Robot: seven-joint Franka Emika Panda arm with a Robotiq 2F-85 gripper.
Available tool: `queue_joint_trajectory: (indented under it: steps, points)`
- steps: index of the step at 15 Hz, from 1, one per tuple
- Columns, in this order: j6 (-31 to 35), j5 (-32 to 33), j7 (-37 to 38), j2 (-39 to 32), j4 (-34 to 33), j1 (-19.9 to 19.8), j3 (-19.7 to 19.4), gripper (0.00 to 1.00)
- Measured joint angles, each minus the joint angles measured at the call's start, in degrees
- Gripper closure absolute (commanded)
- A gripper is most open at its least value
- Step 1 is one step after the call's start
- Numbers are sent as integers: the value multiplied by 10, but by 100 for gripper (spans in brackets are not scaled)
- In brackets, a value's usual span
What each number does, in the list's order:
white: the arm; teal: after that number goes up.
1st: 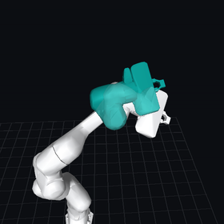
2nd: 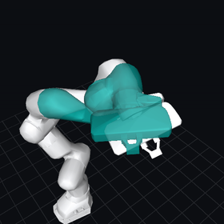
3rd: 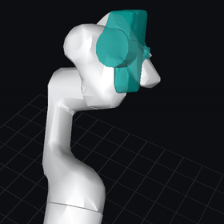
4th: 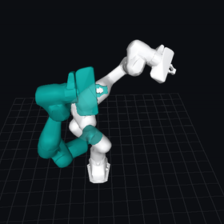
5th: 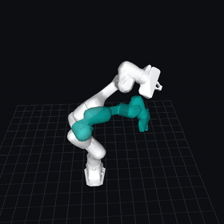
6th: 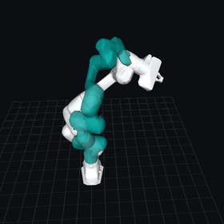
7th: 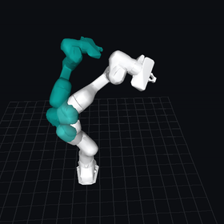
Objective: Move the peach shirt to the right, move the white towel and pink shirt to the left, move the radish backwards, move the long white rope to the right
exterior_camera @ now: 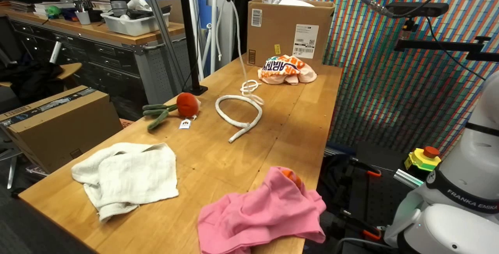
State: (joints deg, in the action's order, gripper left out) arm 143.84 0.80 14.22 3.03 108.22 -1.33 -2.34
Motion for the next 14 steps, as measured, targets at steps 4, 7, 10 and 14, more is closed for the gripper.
queue_joint_trajectory:
  steps: [4, 7, 10, 14]
  points:
    - [-1, 40, 55, 60, -24, -2, 12, 92]
    - [-1, 74, 88, 73, -44, -9, 21, 91]
    - [-1, 103, 109, 68, -47, -22, 23, 93]
    - [-1, 148, 129, 42, -40, -49, 20, 91]
